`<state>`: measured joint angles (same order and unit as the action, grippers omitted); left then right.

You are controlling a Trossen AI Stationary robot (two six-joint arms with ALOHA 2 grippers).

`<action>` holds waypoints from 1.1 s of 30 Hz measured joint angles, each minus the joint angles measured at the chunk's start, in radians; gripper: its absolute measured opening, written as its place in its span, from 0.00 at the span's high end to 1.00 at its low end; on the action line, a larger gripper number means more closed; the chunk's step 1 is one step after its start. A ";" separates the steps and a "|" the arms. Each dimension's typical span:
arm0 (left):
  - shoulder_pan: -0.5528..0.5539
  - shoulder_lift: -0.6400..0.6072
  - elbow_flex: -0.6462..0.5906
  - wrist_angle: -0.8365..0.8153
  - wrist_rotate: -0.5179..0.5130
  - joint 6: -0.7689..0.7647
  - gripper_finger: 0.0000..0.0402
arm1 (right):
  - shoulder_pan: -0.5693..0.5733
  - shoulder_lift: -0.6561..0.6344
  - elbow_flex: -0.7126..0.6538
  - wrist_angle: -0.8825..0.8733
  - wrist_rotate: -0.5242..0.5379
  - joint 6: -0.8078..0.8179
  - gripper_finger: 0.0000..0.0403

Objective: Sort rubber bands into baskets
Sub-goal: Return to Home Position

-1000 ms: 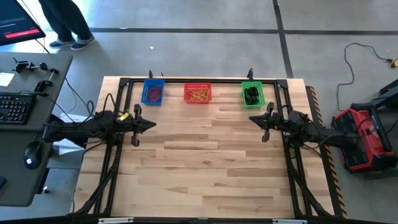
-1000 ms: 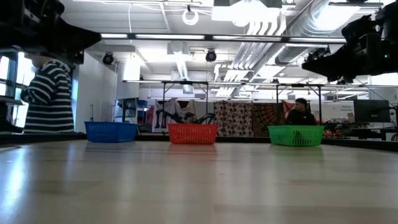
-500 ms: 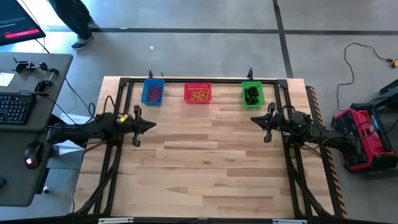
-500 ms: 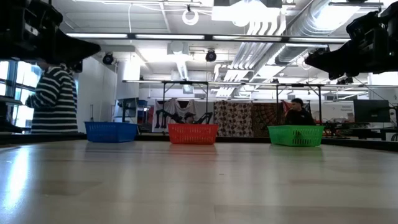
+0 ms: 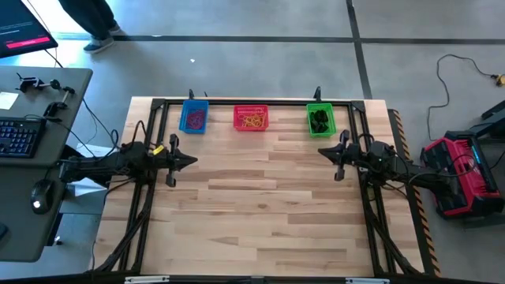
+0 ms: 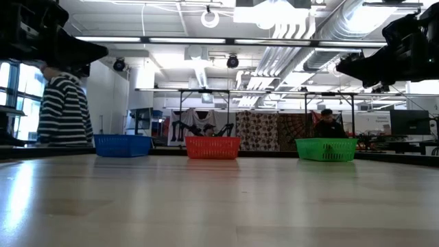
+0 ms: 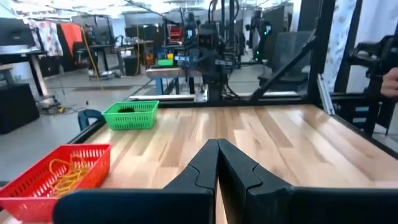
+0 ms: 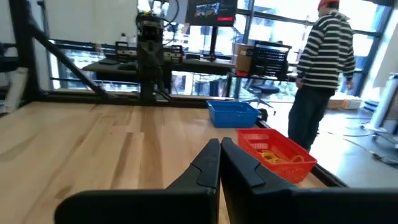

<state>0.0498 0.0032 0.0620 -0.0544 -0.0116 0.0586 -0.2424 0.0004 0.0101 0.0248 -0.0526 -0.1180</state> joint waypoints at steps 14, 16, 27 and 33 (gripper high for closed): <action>0.050 0.005 -0.050 0.077 -0.078 -0.031 1.00 | -0.072 0.003 0.000 0.002 0.140 0.005 1.00; 0.050 0.004 -0.050 0.081 -0.105 -0.032 1.00 | -0.074 0.003 0.000 0.011 0.187 0.001 1.00; 0.050 0.005 -0.050 0.092 -0.172 -0.071 1.00 | -0.074 0.007 0.000 0.017 0.216 0.023 1.00; 0.050 0.005 -0.050 0.092 -0.172 -0.075 1.00 | -0.074 0.007 0.000 0.017 0.215 0.024 1.00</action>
<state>0.0998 0.0082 0.0120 0.0380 -0.1831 -0.0168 -0.3164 0.0071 0.0097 0.0421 0.1627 -0.0940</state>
